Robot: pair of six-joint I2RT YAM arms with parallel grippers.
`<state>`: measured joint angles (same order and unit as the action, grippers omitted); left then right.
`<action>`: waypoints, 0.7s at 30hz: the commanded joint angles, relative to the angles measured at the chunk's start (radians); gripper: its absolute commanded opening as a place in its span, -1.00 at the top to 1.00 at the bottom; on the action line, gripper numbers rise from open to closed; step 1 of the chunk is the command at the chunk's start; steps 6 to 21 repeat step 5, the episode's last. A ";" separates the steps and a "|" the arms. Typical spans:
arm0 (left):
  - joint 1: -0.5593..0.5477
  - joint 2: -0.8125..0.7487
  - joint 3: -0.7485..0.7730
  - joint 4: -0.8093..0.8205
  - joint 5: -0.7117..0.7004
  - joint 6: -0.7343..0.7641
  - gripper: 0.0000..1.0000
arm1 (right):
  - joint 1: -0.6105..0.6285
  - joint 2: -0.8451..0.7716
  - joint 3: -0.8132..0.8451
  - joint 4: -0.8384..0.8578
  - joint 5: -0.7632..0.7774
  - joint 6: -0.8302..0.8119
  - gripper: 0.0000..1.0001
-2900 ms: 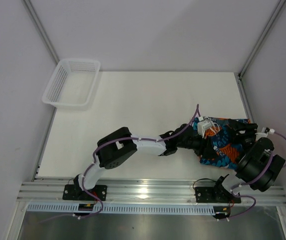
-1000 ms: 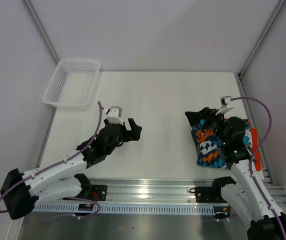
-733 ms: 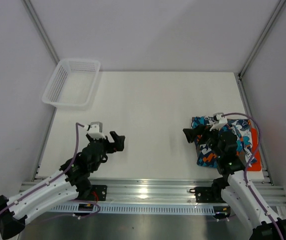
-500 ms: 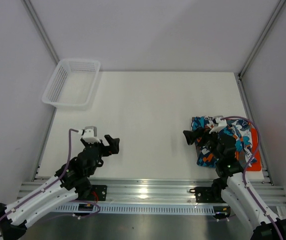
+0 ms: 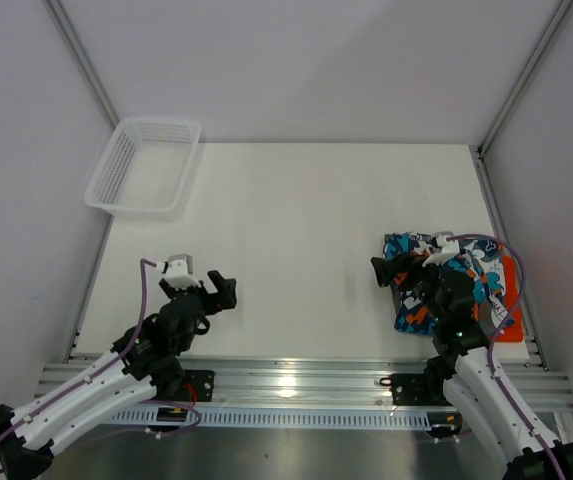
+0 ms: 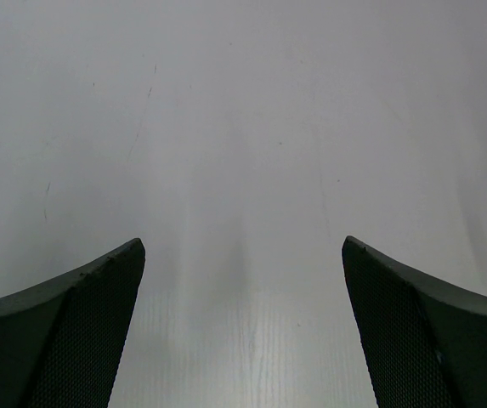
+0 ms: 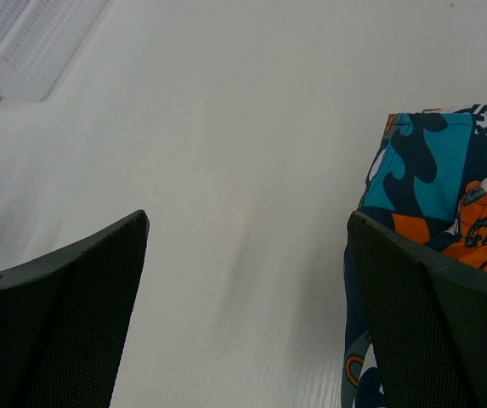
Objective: Fold and stack the shorts
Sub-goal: Neatly place the folded shorts to the corner
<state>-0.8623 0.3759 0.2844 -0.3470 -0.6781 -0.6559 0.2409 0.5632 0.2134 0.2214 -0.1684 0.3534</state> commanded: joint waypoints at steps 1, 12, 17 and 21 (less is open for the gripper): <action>-0.001 -0.020 -0.011 0.009 -0.023 -0.021 -0.98 | 0.005 -0.014 -0.005 0.021 0.029 -0.017 -0.99; -0.001 -0.029 -0.013 0.005 -0.029 -0.024 -0.98 | 0.005 -0.013 -0.003 0.018 0.035 -0.013 -0.99; -0.001 -0.029 -0.013 0.005 -0.029 -0.024 -0.98 | 0.005 -0.013 -0.003 0.018 0.035 -0.013 -0.99; -0.001 -0.029 -0.013 0.005 -0.029 -0.024 -0.98 | 0.005 -0.013 -0.003 0.018 0.035 -0.013 -0.99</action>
